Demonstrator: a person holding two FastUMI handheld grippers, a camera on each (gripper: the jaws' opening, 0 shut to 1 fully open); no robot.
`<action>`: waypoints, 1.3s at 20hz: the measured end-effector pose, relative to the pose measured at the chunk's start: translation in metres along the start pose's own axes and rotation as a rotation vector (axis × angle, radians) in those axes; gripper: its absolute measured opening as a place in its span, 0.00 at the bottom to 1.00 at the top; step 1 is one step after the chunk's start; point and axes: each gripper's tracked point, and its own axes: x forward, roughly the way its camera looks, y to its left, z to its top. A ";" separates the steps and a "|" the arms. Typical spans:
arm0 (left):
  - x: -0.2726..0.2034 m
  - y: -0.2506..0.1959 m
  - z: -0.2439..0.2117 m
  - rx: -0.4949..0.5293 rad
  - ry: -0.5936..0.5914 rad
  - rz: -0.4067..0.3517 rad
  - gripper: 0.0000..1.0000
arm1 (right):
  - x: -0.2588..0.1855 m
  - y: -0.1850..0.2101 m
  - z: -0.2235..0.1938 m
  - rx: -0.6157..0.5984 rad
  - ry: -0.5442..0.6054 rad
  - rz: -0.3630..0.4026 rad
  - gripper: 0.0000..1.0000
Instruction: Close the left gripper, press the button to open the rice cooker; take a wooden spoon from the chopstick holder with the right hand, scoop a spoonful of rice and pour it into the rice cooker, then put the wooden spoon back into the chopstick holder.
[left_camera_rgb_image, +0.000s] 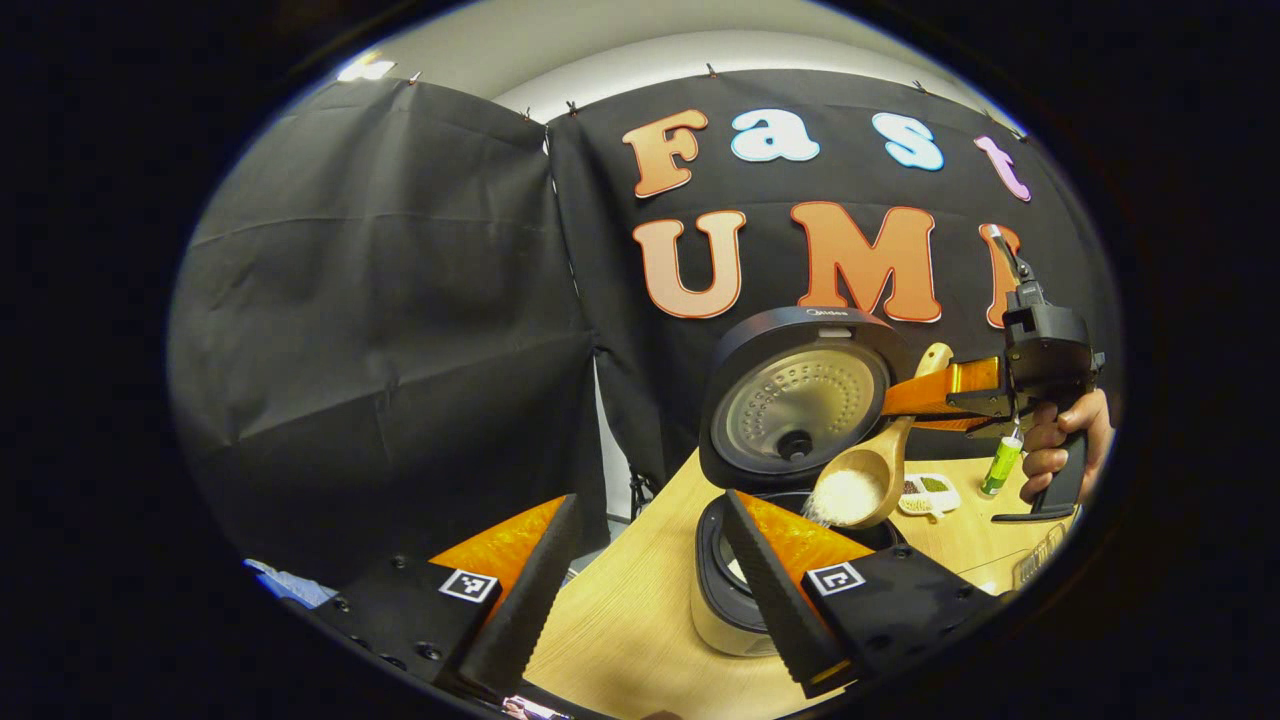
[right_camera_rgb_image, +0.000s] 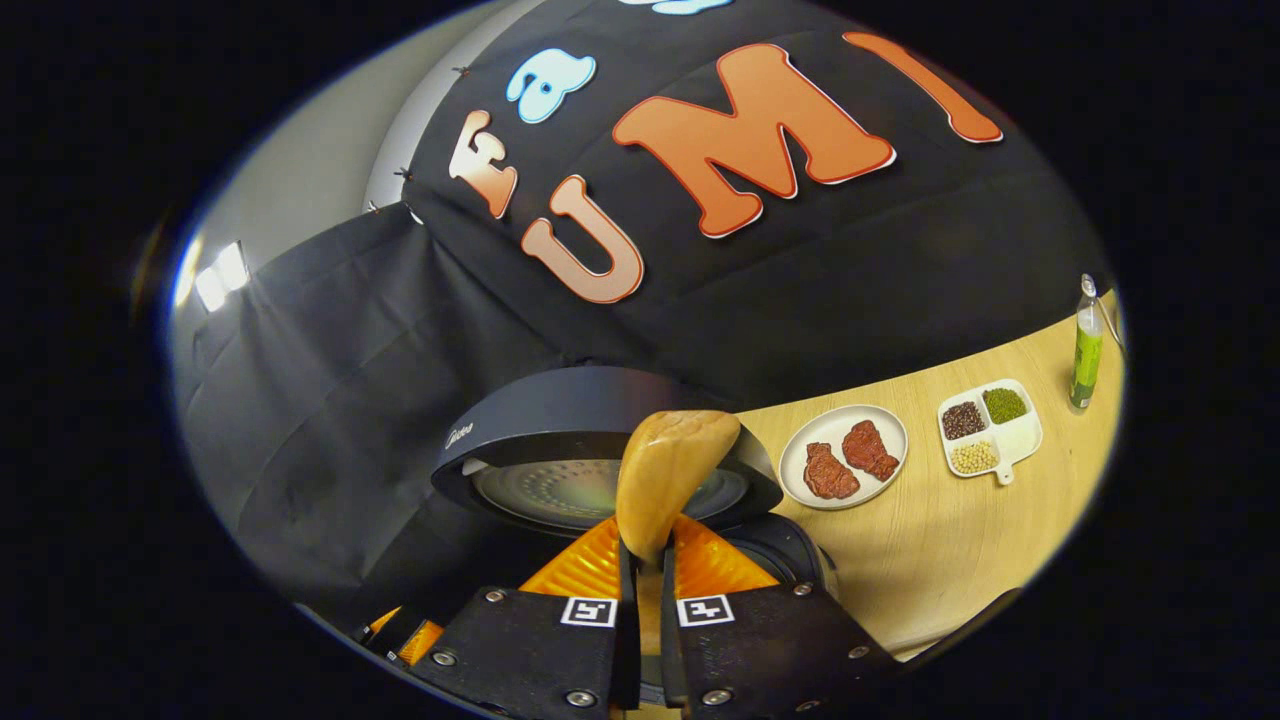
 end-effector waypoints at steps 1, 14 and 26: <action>0.000 0.000 -0.001 -0.002 0.002 0.000 0.97 | 0.002 -0.001 0.001 -0.018 -0.002 -0.011 0.07; 0.002 0.003 -0.009 -0.011 0.019 0.011 0.96 | 0.003 -0.004 0.008 -0.142 -0.025 -0.069 0.07; 0.005 0.004 -0.017 -0.026 0.033 0.025 0.96 | 0.004 0.014 0.008 -0.349 -0.054 -0.077 0.07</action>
